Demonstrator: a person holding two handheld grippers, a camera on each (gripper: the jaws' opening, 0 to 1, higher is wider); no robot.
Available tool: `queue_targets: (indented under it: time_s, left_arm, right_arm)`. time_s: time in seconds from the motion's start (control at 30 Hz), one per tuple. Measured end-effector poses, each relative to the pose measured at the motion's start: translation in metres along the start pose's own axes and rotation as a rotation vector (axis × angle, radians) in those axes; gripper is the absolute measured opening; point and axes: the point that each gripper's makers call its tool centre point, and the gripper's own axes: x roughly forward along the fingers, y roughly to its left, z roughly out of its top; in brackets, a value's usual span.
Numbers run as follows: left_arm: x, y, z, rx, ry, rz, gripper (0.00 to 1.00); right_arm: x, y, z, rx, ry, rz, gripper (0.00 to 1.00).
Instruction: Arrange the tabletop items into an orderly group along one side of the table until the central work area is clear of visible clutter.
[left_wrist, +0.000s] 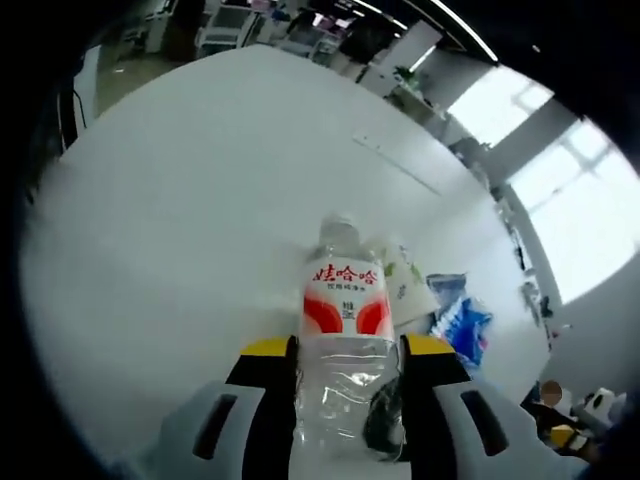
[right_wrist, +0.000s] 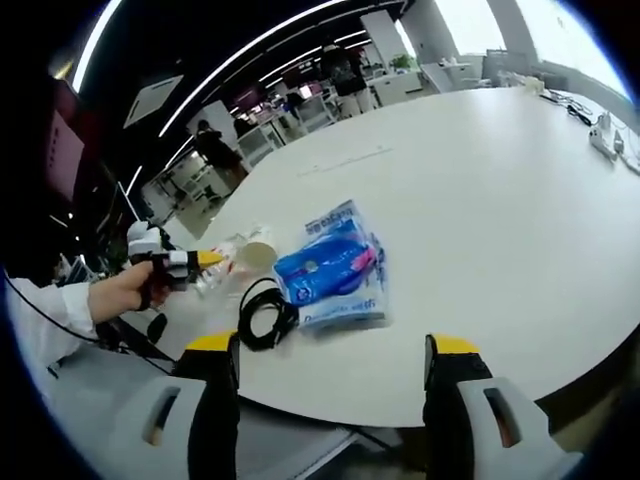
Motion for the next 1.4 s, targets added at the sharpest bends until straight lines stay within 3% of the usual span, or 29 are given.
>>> queue_targets:
  time_s: [0.03, 0.17, 0.33, 0.47, 0.7, 0.77, 1.1, 1.4]
  left_arm:
    - [-0.002, -0.001, 0.000, -0.005, -0.005, -0.003, 0.36]
    - [-0.006, 0.002, 0.002, -0.006, -0.012, -0.002, 0.36]
    - [-0.015, -0.005, 0.002, -0.041, -0.045, -0.038, 0.36]
    - [-0.023, -0.007, 0.000, -0.021, -0.052, -0.044, 0.37]
    - [-0.038, -0.014, 0.005, -0.001, -0.086, -0.085, 0.37]
    - [-0.040, -0.015, 0.006, 0.002, -0.090, -0.097, 0.37]
    - [-0.055, -0.016, 0.013, 0.010, -0.128, -0.127, 0.37]
    - [-0.070, -0.028, 0.011, 0.020, -0.149, -0.143, 0.37]
  right_arm:
    - [0.001, 0.001, 0.000, -0.028, 0.005, -0.003, 0.73]
    - [0.007, 0.018, 0.012, 0.051, -0.039, 0.072, 0.73]
    - [0.019, 0.036, 0.030, 0.040, -0.057, 0.135, 0.73]
    - [0.033, 0.057, 0.044, 0.023, -0.059, 0.212, 0.73]
    - [0.055, 0.080, 0.074, 0.148, -0.093, 0.306, 0.73]
    - [0.061, 0.084, 0.081, 0.145, -0.098, 0.319, 0.73]
    - [0.081, 0.118, 0.102, 0.098, -0.071, 0.413, 0.73]
    - [0.095, 0.142, 0.113, 0.142, -0.070, 0.476, 0.73]
